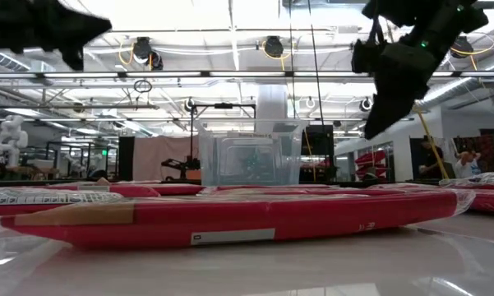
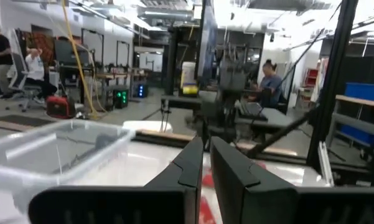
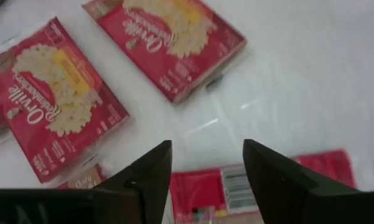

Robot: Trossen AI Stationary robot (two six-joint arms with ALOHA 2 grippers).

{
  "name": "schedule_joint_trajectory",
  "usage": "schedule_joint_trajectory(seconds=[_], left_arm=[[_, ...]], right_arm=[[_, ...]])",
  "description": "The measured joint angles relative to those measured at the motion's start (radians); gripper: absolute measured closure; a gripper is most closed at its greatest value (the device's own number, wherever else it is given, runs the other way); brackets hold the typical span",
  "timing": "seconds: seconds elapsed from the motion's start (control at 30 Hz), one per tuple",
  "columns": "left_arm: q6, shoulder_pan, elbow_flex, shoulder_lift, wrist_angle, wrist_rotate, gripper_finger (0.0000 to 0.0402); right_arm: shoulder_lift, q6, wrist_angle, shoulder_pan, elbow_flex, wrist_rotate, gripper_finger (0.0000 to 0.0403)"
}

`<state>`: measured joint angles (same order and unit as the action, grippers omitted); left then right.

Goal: Sort popcorn bags into baskets
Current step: Put the popcorn bag into the transparent bin

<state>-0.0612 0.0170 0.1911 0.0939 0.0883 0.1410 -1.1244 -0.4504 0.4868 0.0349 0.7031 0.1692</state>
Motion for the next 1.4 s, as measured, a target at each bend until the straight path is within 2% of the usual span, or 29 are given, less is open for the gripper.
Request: schedule_joint_trajectory(seconds=[0.2, 0.43, 0.53, 0.7, 0.9, 1.1, 1.4], left_arm=[[0.006, 0.0, 0.256, 0.116, -0.181, 0.001, 0.0364], [-0.001, 0.0, 0.538, 0.31, -0.537, 0.0, 0.0364], [-0.013, 0.0, 0.569, 0.381, -0.603, 0.0, 0.0364], [-0.041, 0.0, 0.54, 0.478, -0.648, -0.01, 0.0364], [-0.078, 0.008, 0.467, 0.594, -0.591, -0.01, 0.0364], [-0.071, 0.048, 0.374, 0.697, -0.346, -0.01, 0.0364], [-0.018, 0.144, 0.289, 0.855, -0.006, 0.008, 0.0364]], right_arm=[[0.0, -0.053, -0.005, 0.015, -0.059, -0.017, 0.0202], [0.0, -0.092, -0.001, 0.075, -0.07, -0.017, 0.0202], [0.0, -0.111, 0.026, 0.106, -0.07, -0.032, 0.0202], [0.0, -0.189, 0.09, 0.153, -0.07, -0.043, 0.0202], [0.0, -0.185, 0.094, 0.177, -0.07, -0.021, 0.0201], [0.0, -0.128, 0.063, 0.175, -0.07, 0.068, 0.02], [-0.001, -0.113, -0.068, 0.151, -0.07, 0.066, 0.0142]])
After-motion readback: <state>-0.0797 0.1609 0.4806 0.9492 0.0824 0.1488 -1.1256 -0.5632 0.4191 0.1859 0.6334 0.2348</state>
